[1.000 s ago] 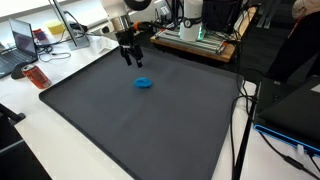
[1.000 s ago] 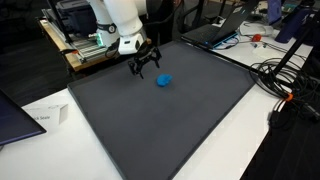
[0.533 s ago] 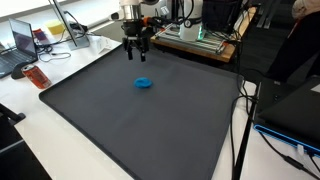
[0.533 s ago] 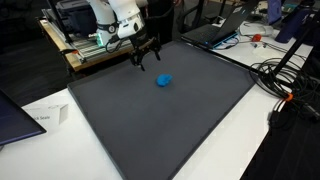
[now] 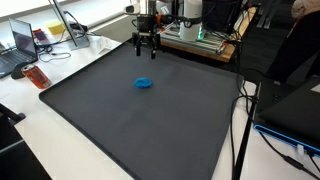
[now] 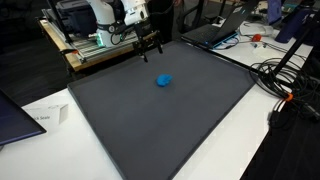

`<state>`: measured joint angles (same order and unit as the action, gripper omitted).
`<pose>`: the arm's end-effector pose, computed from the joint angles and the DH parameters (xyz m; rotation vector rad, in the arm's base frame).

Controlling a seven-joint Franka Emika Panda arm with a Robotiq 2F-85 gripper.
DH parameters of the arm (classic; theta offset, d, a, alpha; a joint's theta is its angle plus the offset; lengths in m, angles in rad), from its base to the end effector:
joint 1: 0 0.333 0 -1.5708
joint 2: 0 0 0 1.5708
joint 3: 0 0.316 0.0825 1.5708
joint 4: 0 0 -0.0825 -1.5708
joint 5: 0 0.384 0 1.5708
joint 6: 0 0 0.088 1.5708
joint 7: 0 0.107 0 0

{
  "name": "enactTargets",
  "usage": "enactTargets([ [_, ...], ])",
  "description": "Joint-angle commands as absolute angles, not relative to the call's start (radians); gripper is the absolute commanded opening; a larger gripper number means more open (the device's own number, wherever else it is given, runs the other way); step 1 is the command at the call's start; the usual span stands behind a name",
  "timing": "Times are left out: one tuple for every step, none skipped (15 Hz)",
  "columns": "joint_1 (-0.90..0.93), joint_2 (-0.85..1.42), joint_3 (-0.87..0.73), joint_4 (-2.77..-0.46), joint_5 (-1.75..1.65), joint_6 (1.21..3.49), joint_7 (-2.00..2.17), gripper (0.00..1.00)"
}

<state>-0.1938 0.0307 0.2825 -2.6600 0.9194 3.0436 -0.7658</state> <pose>0.4298 -0.0227 0.2534 -2.9557 0.0723 -0.5686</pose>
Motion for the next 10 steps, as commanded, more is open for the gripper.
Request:
enactTargets([
  [-0.145,0.000,0.306,-2.745,0.835,3.138,-0.585,1.00],
  [-0.129,0.015,0.304,-2.767,0.782,3.181,-0.500,1.00],
  [-0.116,0.023,0.297,-2.790,0.735,3.204,-0.428,1.00],
  [-0.101,0.034,0.283,-2.812,0.692,3.238,-0.358,1.00],
  [-0.084,0.123,0.252,-2.759,0.692,3.277,-0.356,1.00],
  [-0.051,0.123,0.222,-2.775,0.699,3.290,-0.332,1.00],
  [0.001,0.132,0.178,-2.776,0.730,3.304,-0.327,1.00],
  [0.064,0.144,0.126,-2.773,0.763,3.313,-0.335,1.00],
  [0.134,0.156,0.071,-2.770,0.792,3.323,-0.336,1.00],
  [0.208,0.169,0.012,-2.769,0.826,3.333,-0.338,1.00],
])
